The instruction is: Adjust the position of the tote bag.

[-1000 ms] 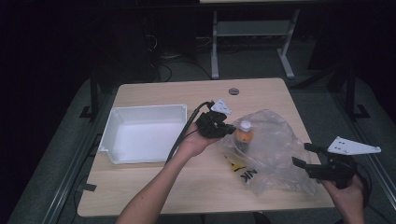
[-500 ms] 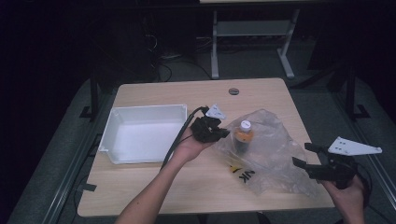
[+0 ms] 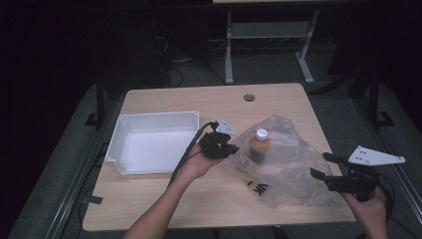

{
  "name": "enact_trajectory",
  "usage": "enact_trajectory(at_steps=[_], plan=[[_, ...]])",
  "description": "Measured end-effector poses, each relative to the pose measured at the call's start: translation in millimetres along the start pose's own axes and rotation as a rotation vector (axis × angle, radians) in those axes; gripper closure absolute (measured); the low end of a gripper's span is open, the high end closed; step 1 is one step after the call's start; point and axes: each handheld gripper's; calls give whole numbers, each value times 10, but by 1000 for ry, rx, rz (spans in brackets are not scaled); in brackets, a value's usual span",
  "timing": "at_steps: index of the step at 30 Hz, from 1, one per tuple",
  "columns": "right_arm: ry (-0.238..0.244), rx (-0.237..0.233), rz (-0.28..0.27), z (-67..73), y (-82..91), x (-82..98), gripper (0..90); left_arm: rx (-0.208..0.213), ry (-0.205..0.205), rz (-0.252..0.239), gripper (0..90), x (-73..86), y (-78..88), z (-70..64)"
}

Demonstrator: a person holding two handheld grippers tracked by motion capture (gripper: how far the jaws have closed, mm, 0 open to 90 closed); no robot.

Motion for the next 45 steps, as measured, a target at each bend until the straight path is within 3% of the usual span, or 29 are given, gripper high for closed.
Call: enact_trajectory(at_steps=[20,28,34,39,45], plan=[[15,-19,17,24,-42,-1,304,8,1,59,896,185,-89,4],[33,-31,33,60,-55,-14,368,18,8,85,896,257,-125,-2],[46,-44,37,85,-51,-17,494,24,19,78,895,292,-143,-5],[61,-53,39,84,-38,-17,717,31,31,72,892,301,-134,5],[70,-64,54,97,-36,-14,847,42,33,71,865,320,-86,23]])
Point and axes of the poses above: each handheld gripper's, and its own axes: y roughly backward along the jaws, x roughly out of its underside, z roughly to its left, and after that the axes turned 8 degrees about z, right-handed
